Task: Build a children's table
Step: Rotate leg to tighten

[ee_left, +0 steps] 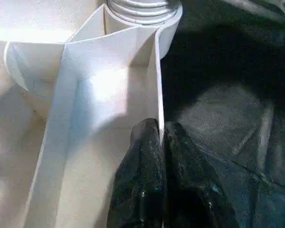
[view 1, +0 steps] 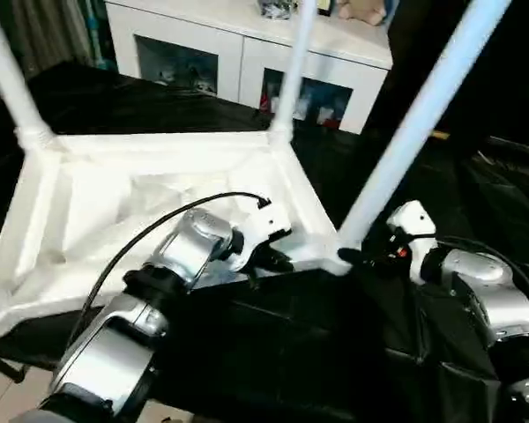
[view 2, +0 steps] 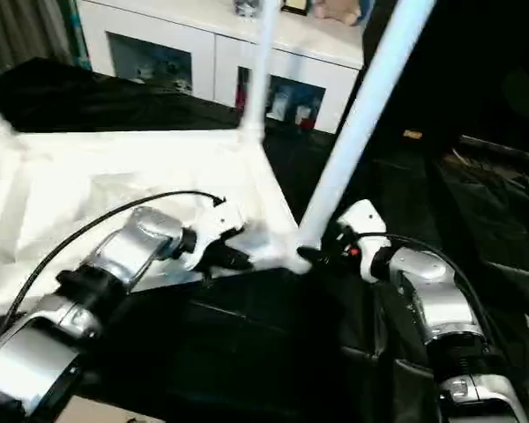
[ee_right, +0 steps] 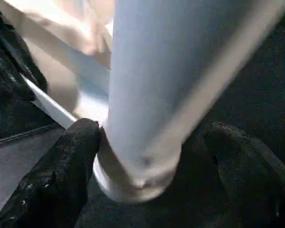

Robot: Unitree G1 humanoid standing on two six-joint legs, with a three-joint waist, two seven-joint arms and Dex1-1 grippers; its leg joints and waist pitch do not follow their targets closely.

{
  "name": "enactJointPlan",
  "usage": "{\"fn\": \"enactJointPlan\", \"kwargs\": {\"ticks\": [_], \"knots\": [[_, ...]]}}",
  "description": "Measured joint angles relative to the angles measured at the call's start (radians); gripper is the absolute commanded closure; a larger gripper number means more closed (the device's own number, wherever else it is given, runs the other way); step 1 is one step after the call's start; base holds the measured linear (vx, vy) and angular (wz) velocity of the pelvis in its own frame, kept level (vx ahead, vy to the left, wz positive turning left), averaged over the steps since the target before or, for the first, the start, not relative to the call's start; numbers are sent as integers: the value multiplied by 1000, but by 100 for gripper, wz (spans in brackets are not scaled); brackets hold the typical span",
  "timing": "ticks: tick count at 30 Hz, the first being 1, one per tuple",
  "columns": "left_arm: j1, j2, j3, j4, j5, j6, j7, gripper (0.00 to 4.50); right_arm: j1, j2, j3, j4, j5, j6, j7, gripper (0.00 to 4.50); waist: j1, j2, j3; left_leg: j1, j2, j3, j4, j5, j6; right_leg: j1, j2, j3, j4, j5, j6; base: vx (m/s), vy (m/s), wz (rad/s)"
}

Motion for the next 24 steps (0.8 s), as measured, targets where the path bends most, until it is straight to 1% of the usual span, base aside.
{"fn": "enactJointPlan", "kwargs": {"ticks": [1,3,7,13,14,16,20,22,24], "knots": [[7,6,-7,-13,1,-4,-11,447,3,-4,8,-5,0,-2,15,64,4,0,0,0,0,0,0,0,0,0,0,0,0,0,0,0,0,0],[22,21,-11,-40,1,-11,-38,447,17,-14,22,-29,0,-3,41,64,6,0,0,0,0,0,0,0,0,0,0,0,0,0,0,0,0,0],[40,51,-20,-79,-1,-17,-81,447,48,-21,43,-40,-1,-4,83,64,4,0,0,0,0,0,0,0,-1,0,0,0,0,0,0,0,0,0],[63,76,-25,-130,-2,-17,-99,447,51,-21,56,-37,-3,-15,104,64,2,0,0,0,0,0,0,-1,-1,1,0,0,0,0,0,0,0,0],[65,77,-25,-136,-2,-16,-99,450,50,-21,56,-36,-3,-15,105,81,2,0,0,0,0,0,0,-1,-1,1,0,0,0,0,0,0,0,0],[69,81,-25,-144,-2,-12,-99,450,46,-18,57,-32,-1,-14,108,81,2,0,0,0,0,0,0,-1,-1,1,0,0,0,0,0,0,0,0],[73,85,-25,-157,-2,0,-99,450,44,-13,59,-29,1,-14,120,127,1,-1,0,0,0,0,0,-1,-1,1,0,0,0,0,0,0,0,0],[74,87,-25,-160,-2,1,-99,450,44,-13,61,-29,4,-14,127,127,1,-1,0,0,0,0,0,-1,-1,1,0,0,0,0,0,0,0,0],[76,88,-25,-164,-2,2,-99,450,45,-13,61,-29,5,-14,128,149,1,-1,0,0,0,0,0,-1,-1,1,0,0,0,0,0,0,0,0]]}}
